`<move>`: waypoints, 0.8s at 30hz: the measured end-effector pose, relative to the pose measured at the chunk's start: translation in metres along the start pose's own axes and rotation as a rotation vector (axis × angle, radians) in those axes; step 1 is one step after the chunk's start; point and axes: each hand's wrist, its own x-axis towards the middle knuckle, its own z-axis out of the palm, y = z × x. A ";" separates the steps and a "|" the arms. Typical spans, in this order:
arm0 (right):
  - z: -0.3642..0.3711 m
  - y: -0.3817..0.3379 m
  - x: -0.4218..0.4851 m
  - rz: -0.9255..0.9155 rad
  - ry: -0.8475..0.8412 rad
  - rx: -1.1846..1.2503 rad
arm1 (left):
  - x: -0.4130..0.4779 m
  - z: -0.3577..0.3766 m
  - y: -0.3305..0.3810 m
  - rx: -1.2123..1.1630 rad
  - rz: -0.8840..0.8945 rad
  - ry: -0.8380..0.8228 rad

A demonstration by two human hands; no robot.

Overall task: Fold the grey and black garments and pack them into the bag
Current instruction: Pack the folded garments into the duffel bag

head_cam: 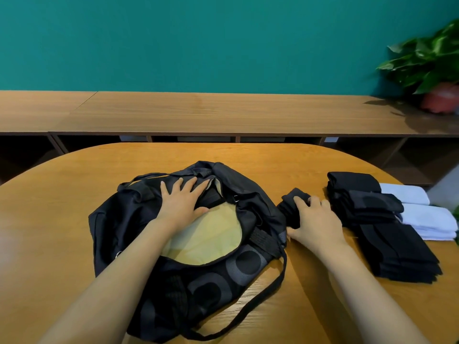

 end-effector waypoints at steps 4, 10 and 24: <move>0.006 0.002 -0.012 -0.024 0.033 -0.051 | -0.001 0.000 0.001 0.005 -0.002 -0.004; 0.017 0.011 -0.012 0.031 -0.181 0.212 | -0.002 -0.001 0.002 -0.014 -0.003 -0.023; 0.020 0.006 -0.011 0.115 0.064 0.460 | -0.052 -0.023 0.002 -0.303 0.064 0.038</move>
